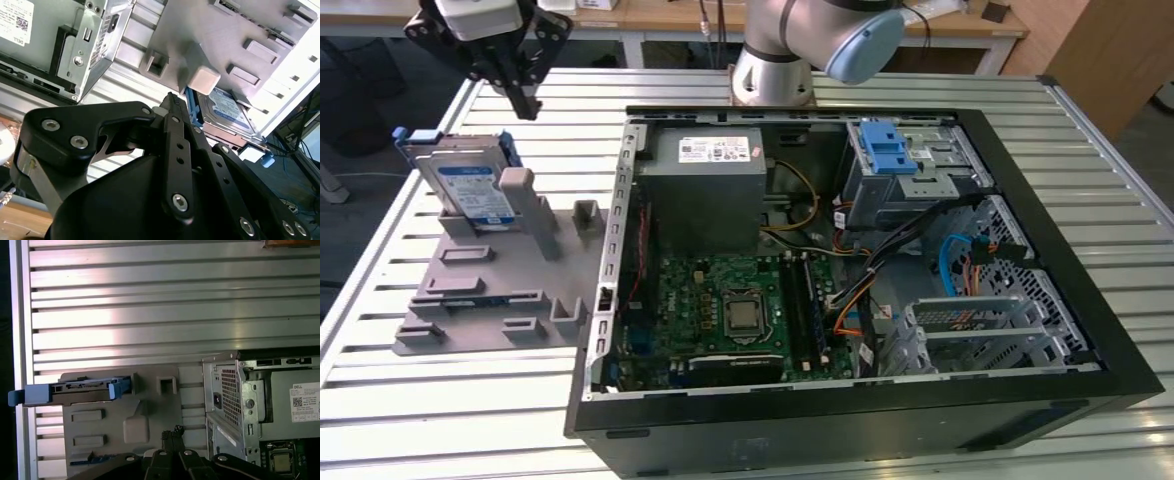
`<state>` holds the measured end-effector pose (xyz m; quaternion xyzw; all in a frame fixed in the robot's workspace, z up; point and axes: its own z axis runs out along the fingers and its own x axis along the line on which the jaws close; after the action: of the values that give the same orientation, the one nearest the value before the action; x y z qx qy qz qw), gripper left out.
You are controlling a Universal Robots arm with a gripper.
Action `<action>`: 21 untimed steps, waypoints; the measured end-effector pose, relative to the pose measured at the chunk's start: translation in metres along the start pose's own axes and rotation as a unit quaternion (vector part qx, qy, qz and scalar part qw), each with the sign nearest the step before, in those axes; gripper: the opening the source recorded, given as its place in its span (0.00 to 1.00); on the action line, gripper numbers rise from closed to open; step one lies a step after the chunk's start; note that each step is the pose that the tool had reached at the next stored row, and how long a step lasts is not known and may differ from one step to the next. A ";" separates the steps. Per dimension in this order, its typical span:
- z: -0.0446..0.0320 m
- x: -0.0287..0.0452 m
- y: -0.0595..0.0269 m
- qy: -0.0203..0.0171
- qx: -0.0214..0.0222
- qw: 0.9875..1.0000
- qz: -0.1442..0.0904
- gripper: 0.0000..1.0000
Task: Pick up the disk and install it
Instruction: 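Reach for the disk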
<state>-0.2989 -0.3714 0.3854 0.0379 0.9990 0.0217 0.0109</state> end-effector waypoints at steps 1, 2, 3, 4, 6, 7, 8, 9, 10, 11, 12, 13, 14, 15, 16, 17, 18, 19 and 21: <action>0.0003 0.0015 0.0002 0.001 0.000 1.000 0.000 0.11; 0.0005 0.0029 0.0003 0.002 0.000 1.000 0.000 0.11; 0.0007 0.0045 0.0005 0.003 0.000 1.000 0.000 0.11; 0.0010 0.0060 0.0007 0.004 0.000 1.000 0.000 0.11; 0.0014 0.0090 0.0012 0.007 0.001 1.000 0.000 0.11; 0.0016 0.0107 0.0014 0.009 0.001 1.000 0.000 0.11; 0.0019 0.0121 0.0017 0.010 0.001 1.000 0.000 0.11; 0.0023 0.0133 0.0022 0.011 0.001 1.000 0.000 0.11; 0.0025 0.0144 0.0025 0.012 0.001 1.000 0.000 0.11; 0.0028 0.0152 0.0027 0.012 0.001 1.000 -0.002 0.11; 0.0031 0.0157 0.0027 0.012 0.001 1.000 -0.005 0.11; 0.0034 0.0159 0.0027 0.012 0.001 1.000 -0.009 0.11; 0.0037 0.0160 0.0027 0.012 0.001 1.000 -0.016 0.11; 0.0040 0.0163 0.0027 0.013 0.001 1.000 -0.022 0.11; 0.0043 0.0166 0.0027 0.013 0.001 1.000 -0.027 0.11; 0.0045 0.0175 0.0028 0.013 0.001 0.999 -0.031 0.11; 0.0047 0.0190 0.0032 0.013 0.001 0.999 -0.033 0.11; 0.0049 0.0208 0.0039 0.013 0.001 0.999 -0.033 0.11; 0.0051 0.0252 0.0057 0.013 0.001 0.999 -0.034 0.11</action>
<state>-0.3235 -0.3636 0.3800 0.0040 0.9998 0.0211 -0.0014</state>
